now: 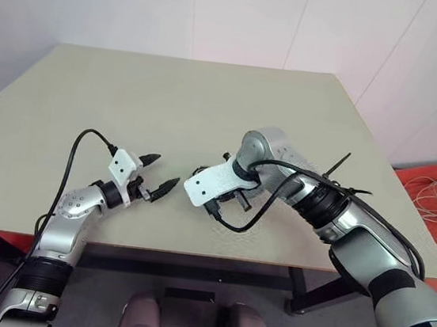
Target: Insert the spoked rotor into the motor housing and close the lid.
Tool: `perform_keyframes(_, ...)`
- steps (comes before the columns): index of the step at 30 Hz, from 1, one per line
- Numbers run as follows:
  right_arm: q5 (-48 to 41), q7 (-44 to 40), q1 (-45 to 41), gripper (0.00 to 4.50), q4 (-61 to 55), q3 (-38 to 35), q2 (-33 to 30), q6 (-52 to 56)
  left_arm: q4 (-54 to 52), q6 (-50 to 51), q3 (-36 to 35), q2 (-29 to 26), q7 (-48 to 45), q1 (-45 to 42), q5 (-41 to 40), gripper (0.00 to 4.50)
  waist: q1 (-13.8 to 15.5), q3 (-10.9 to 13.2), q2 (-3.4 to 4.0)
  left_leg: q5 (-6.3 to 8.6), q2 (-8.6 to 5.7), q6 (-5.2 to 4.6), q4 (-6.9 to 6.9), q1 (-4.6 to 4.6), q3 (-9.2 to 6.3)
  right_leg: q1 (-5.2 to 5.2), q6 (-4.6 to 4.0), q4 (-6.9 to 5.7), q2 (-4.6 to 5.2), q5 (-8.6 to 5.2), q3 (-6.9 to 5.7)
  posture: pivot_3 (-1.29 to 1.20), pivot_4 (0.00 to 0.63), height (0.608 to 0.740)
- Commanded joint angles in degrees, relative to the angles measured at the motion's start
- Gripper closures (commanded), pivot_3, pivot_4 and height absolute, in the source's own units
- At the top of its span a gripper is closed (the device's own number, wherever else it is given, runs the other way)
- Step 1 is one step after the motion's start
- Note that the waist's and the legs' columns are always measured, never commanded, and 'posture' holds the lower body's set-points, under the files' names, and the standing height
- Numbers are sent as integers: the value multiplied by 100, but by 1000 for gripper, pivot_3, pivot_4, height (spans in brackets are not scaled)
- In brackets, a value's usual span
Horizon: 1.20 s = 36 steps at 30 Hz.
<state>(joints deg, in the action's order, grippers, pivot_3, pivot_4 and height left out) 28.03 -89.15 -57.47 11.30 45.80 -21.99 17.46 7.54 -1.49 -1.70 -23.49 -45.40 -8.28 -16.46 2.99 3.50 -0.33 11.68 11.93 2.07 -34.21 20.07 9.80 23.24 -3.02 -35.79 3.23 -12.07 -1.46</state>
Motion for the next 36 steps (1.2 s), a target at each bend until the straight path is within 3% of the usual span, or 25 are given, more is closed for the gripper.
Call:
perform_keyframes(1,45,-90,-282,4484,26,-48,94,112,-119,-99,-41,-28,5,-70,13,0,1,0,0,0,0,0,0,0,0,0,0,0,0,0,0,0,0,740)
perform_keyframes(10,-95,-201,-354,4484,-279,-142,227,298,-116,-81,-27,-15,7,-55,17,0,6,1,1,-2,1,3,0,-1,0,0,0,-2,0,0,0,0,0,740)
perform_keyframes(23,-577,-259,-619,176,-610,-289,263,662,-5,-104,19,28,-2,-150,46,0,68,3,2,-3,0,6,1,-11,0,-7,1,-4,2,0,1,0,0,740)
perform_keyframes(26,-1070,-324,-886,62,-631,-600,421,1077,12,-106,16,24,1,-161,46,0,72,5,5,-4,3,7,2,-11,0,-4,0,-6,-1,0,1,0,0,740)
perform_keyframes(30,-1781,385,-2050,62,670,-1801,710,1281,12,-111,20,32,16,-180,49,0,83,17,20,-4,3,8,2,-5,2,8,0,-13,-1,0,2,0,0,740)
perform_keyframes(33,-2039,967,-2582,62,1580,-2482,503,1103,-6,-116,-12,8,11,-162,24,0,154,15,12,-5,2,10,3,-4,-2,2,-1,-6,0,-1,0,0,0,740)
perform_keyframes(36,-2144,1616,-2546,62,2119,-3050,169,893,-43,-127,-61,-32,-6,-84,-10,0,175,10,-4,4,-5,-3,3,-11,-2,-17,2,11,7,-3,1,0,0,740)
